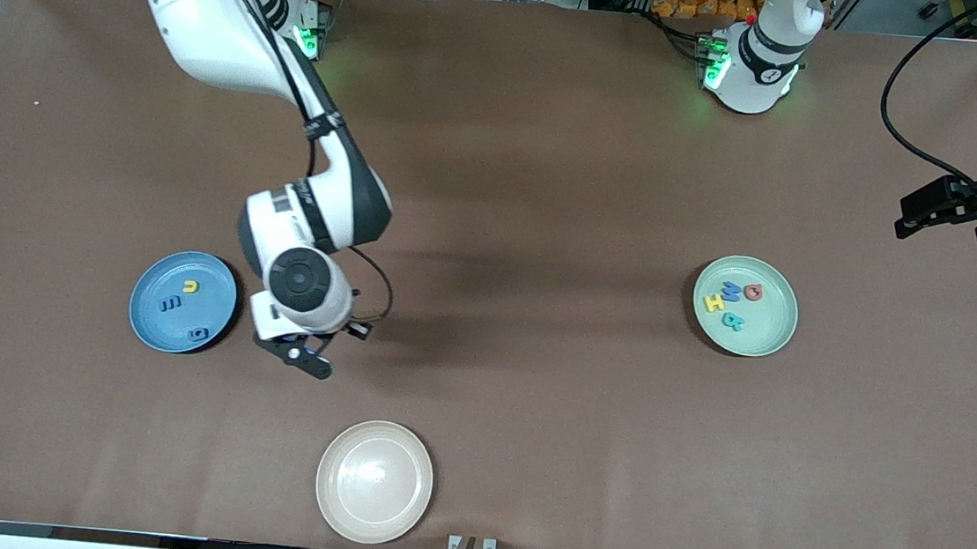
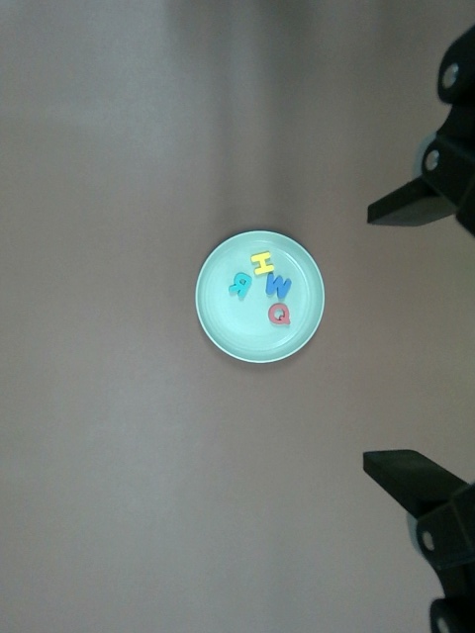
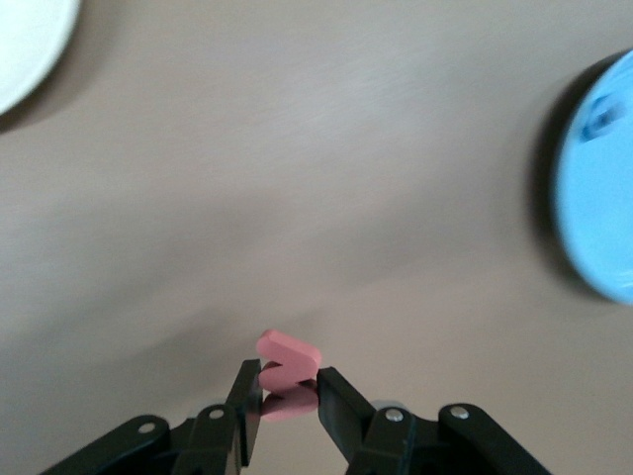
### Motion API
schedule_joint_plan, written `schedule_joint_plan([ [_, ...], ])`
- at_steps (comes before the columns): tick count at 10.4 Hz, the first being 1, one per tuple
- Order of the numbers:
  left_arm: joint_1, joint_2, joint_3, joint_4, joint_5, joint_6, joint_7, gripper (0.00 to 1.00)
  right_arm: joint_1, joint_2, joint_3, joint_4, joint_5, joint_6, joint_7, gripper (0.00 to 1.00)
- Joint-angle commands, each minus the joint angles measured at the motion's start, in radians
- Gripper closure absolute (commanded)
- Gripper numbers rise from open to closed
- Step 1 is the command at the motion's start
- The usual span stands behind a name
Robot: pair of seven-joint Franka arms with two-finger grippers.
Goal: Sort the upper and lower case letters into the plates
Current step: 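Lower the pink letter onto the blue plate and open the right gripper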
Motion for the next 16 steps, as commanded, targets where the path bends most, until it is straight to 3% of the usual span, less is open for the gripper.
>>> schedule_joint_plan([
  [1,-0.01,-0.012,0.009,-0.001,-0.024,-0.014,0.017,0.0,-0.091,-0.132,0.014,-0.186,-0.059,0.032,-0.139,1.0],
  [4,-0.01,-0.01,-0.009,0.016,-0.016,-0.014,0.017,0.0,-0.193,-0.187,0.014,-0.355,-0.138,0.131,-0.255,1.0],
  [9,-0.01,-0.01,-0.011,0.016,-0.016,-0.014,0.018,0.0,-0.332,-0.163,0.015,-0.391,-0.201,0.167,-0.38,1.0],
  [10,-0.01,-0.01,-0.011,0.017,-0.016,-0.014,0.018,0.0,-0.332,-0.16,0.015,-0.391,-0.202,0.168,-0.38,0.79],
  [11,-0.01,-0.009,-0.011,0.017,-0.016,-0.014,0.018,0.0,-0.33,-0.155,0.015,-0.389,-0.202,0.17,-0.38,0.16],
  [12,-0.01,-0.009,-0.011,0.017,-0.016,-0.014,0.02,0.0,-0.33,-0.155,0.015,-0.389,-0.202,0.176,-0.38,0.0],
  [16,-0.013,-0.006,-0.014,0.017,-0.018,-0.014,0.017,0.0,-0.332,-0.157,0.018,-0.388,-0.195,0.187,-0.382,0.0],
])
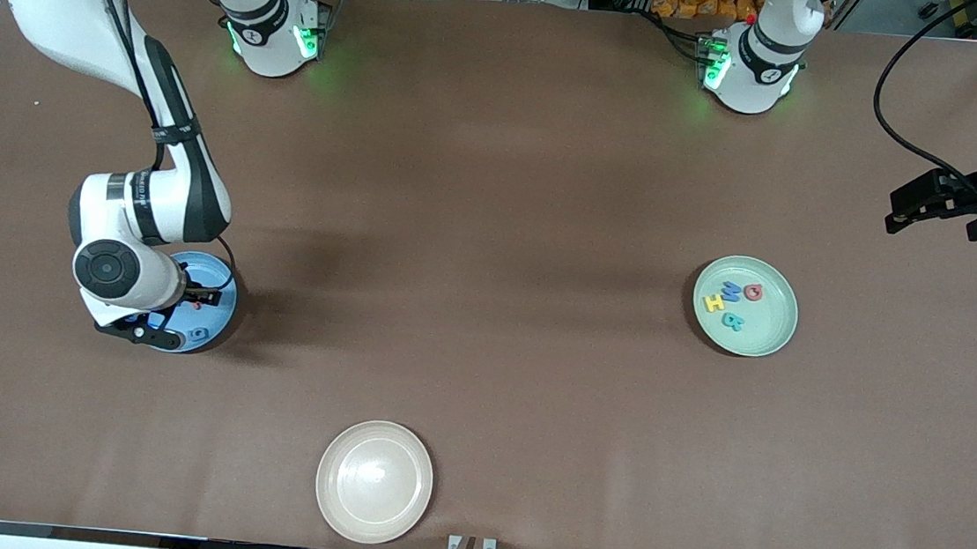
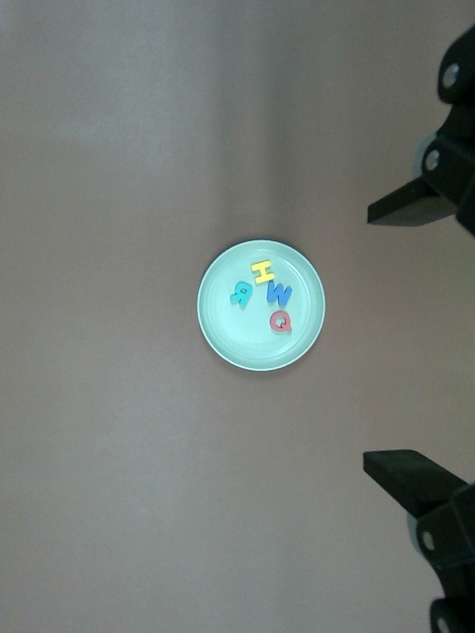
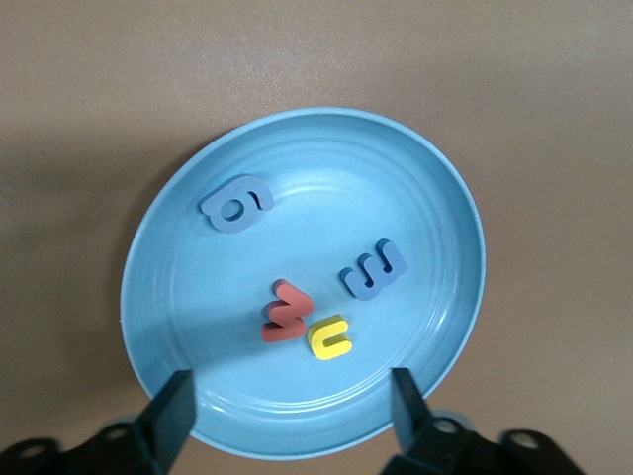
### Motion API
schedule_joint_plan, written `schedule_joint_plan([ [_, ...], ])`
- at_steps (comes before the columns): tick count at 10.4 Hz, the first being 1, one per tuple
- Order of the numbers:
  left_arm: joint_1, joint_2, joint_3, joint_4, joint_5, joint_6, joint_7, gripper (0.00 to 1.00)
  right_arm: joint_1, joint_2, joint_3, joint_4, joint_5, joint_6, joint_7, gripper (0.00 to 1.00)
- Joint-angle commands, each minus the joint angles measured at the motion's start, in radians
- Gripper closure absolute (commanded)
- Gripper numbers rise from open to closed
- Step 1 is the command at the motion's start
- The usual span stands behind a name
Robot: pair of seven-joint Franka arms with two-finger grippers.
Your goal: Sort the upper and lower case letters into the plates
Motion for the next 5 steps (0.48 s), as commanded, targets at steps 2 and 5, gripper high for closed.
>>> schedule_joint_plan([
  [2,-0.001,0.0,-0.001,0.008,-0.018,-0.014,0.017,0.0,-0.019,-0.035,0.018,-0.018,0.0,0.011,-0.01,0.0],
  [5,0.003,0.0,-0.02,0.008,-0.015,-0.014,0.015,0.0,-0.059,-0.099,0.016,-0.016,0.182,0.009,-0.191,0.0],
])
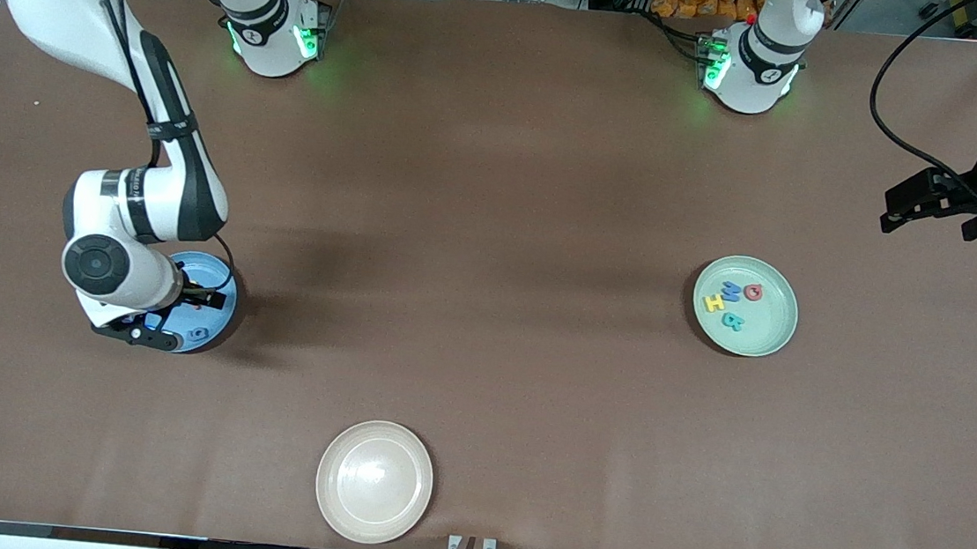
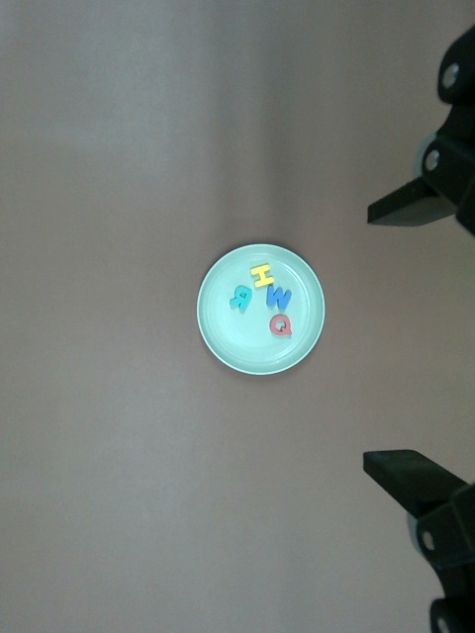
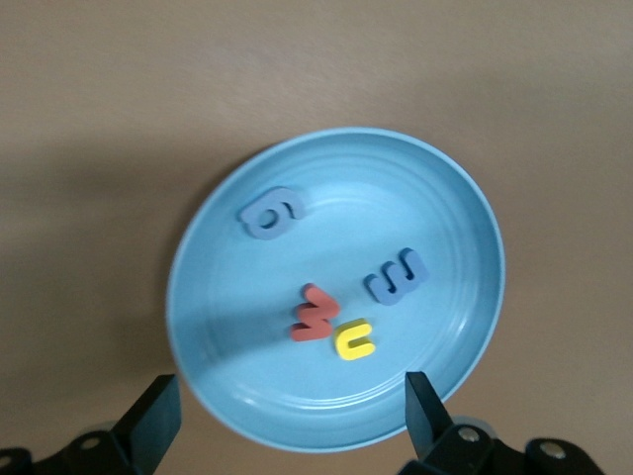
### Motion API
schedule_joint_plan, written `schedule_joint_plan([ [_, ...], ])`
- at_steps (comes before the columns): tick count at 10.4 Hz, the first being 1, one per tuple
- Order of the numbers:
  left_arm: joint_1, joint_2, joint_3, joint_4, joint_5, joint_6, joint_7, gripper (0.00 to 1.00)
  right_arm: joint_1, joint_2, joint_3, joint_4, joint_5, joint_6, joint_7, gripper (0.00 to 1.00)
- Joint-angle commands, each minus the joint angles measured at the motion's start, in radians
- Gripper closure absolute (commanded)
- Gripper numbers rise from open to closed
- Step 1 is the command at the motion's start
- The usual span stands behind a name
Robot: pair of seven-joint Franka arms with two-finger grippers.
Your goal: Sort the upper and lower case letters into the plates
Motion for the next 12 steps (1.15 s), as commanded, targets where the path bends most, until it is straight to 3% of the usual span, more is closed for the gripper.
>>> schedule_joint_plan([
  [1,0.004,-0.001,-0.004,0.008,-0.015,-0.014,0.015,0.0,-0.066,-0.107,0.016,-0.035,0.116,-0.005,-0.179,0.0],
  [4,0.004,-0.001,-0.004,0.008,-0.015,-0.014,0.015,0.0,-0.053,-0.274,0.024,-0.208,0.124,0.048,-0.238,0.0],
  [7,0.001,-0.001,-0.007,0.008,-0.015,-0.014,0.014,0.0,-0.141,-0.463,0.129,-0.388,0.116,0.121,-0.24,0.0],
  [9,0.001,-0.001,-0.007,0.008,-0.015,-0.014,0.014,0.0,-0.126,-0.54,0.128,-0.362,0.118,0.055,-0.235,0.0],
  [12,0.001,-0.001,-0.007,0.008,-0.015,-0.014,0.014,0.0,-0.126,-0.576,0.098,-0.165,0.124,-0.127,-0.237,0.0],
])
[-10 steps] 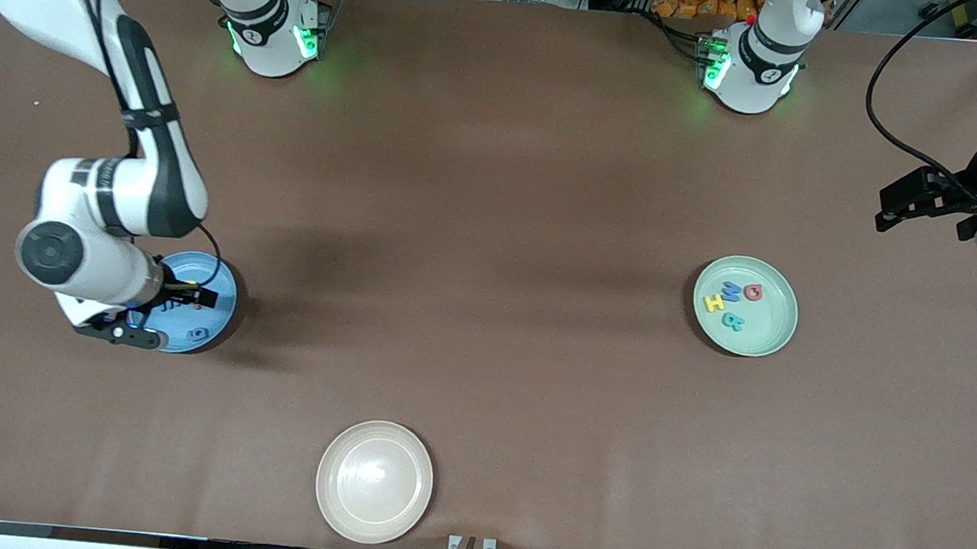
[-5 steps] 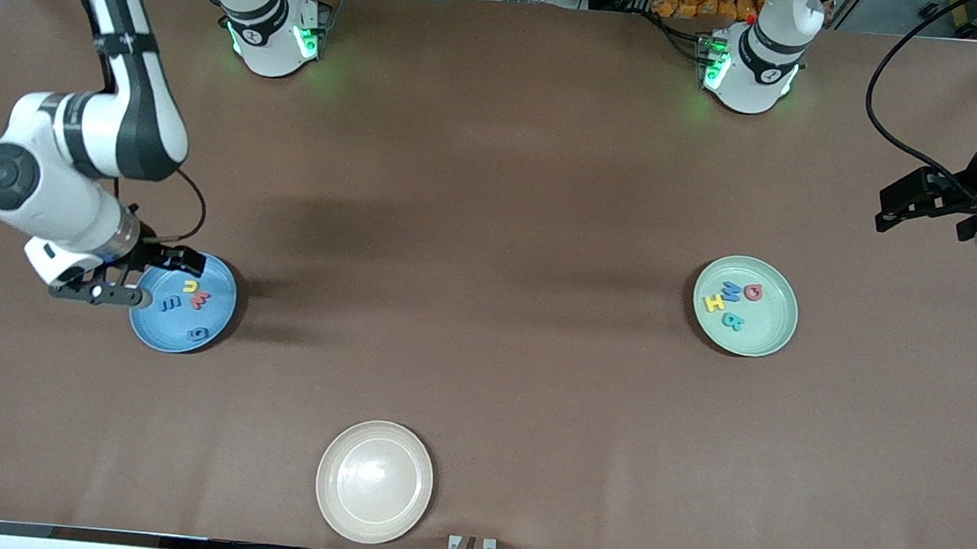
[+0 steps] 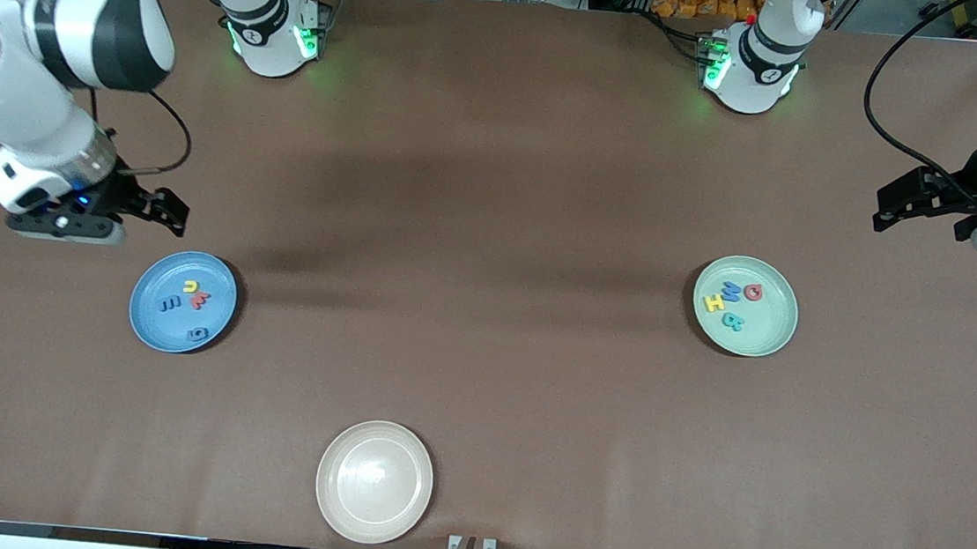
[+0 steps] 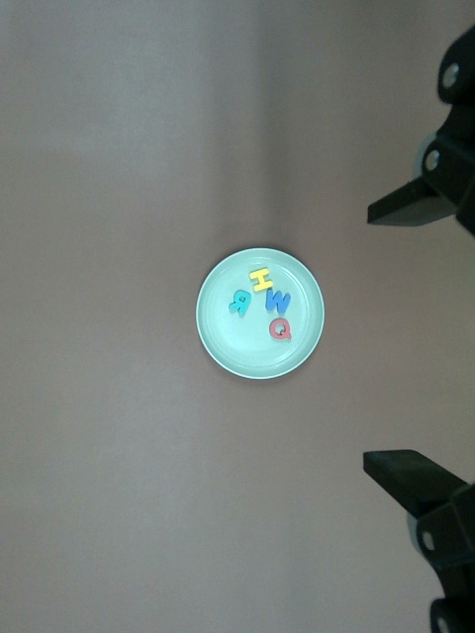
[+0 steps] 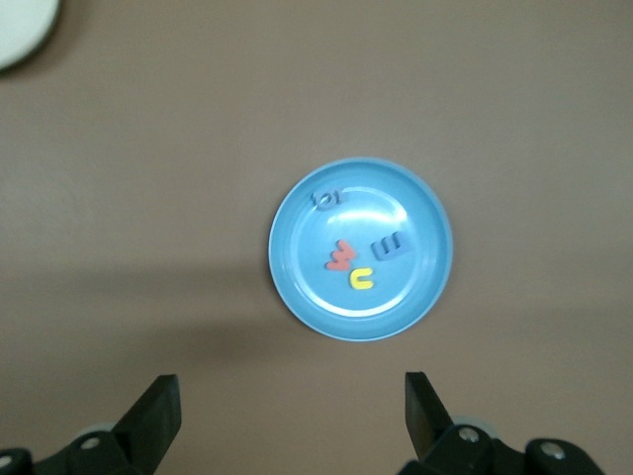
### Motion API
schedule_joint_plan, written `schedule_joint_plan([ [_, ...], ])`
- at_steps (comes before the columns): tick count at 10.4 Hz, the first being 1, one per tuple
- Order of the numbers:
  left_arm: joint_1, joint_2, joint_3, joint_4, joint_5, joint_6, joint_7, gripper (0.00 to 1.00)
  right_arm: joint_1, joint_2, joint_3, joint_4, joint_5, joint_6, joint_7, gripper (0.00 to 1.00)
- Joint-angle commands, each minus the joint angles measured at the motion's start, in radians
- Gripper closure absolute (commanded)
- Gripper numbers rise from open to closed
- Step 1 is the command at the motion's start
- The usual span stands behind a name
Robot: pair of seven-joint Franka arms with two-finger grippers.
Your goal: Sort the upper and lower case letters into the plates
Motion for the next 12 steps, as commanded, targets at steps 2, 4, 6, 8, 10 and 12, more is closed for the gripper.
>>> schedule_joint_plan([
  [2,0.001,-0.002,-0.001,0.009,-0.015,-0.014,0.012,0.0,0.002,-0.002,-0.006,0.29,0.084,-0.336,-0.013,0.0],
  [4,0.001,-0.002,-0.001,0.009,-0.015,-0.014,0.014,0.0,0.004,0.01,-0.005,0.453,0.119,-0.482,-0.019,0.0],
  [6,0.001,-0.002,-0.001,0.009,-0.015,-0.014,0.014,0.0,0.004,0.021,-0.003,0.526,0.122,-0.555,-0.021,0.0],
  [8,0.001,-0.002,-0.001,0.009,-0.016,-0.014,0.014,0.0,0.004,0.019,-0.003,0.526,0.115,-0.568,-0.021,0.0],
  [10,0.001,-0.002,-0.001,0.009,-0.016,-0.014,0.012,0.0,0.002,0.021,-0.003,0.528,0.113,-0.569,-0.021,0.0],
  [12,0.001,-0.002,-0.001,0.009,-0.016,-0.014,0.003,0.0,0.004,0.019,-0.003,0.528,0.107,-0.569,-0.029,0.0],
])
